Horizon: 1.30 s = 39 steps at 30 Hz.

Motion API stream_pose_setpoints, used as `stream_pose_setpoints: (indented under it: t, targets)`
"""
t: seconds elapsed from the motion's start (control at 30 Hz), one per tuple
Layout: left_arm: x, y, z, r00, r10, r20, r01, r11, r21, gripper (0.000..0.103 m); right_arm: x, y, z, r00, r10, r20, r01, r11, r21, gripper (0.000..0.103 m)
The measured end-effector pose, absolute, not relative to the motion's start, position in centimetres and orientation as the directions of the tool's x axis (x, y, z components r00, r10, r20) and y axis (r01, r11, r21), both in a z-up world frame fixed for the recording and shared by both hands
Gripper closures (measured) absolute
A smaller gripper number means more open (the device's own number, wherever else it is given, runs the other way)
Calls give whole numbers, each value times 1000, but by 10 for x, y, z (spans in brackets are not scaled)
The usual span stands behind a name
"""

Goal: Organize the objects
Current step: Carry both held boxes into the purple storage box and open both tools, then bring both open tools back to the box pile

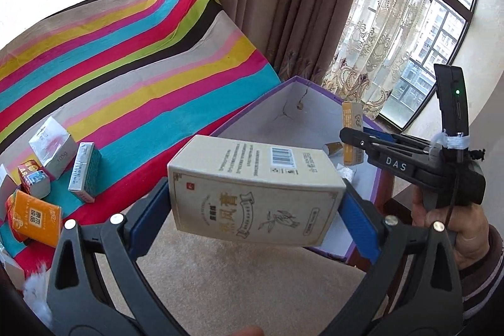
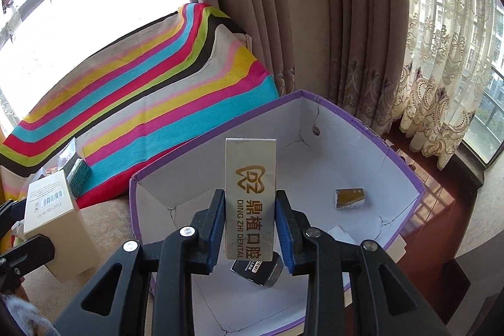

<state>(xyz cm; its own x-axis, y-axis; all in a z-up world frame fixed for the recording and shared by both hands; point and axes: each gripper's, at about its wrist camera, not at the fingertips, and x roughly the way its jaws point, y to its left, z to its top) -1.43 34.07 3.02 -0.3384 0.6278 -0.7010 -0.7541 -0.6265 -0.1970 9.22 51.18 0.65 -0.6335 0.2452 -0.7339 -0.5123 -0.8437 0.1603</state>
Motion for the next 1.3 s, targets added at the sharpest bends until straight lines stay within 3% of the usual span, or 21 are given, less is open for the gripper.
stream_pose_setpoints:
  t: [0.23, 0.37, 0.47, 0.8, 1.3]
  targets:
    - [-13, 370, 30, -303, 652, -696, -782, -587, -210, 2, 96, 521, 7, -626, 264, -734, -532, -833, 154, 67]
    - [-17, 380, 25, -299, 636, -711, -766, -605, -219, 2, 99, 521, 8, -626, 272, -731, -542, -826, 157, 47]
    - [-17, 379, 23, -299, 631, -716, -759, -612, -223, 2, 101, 521, 10, -628, 282, -725, -546, -824, 153, 38]
    - [-24, 356, 28, -308, 647, -697, -710, -644, -284, 2, 96, 513, 14, -631, 287, -721, -536, -833, 137, 30]
    - [-28, 305, 30, -432, 555, -711, -652, -737, -180, 2, 72, 467, 36, -635, 365, -681, -498, -867, -1, 13]
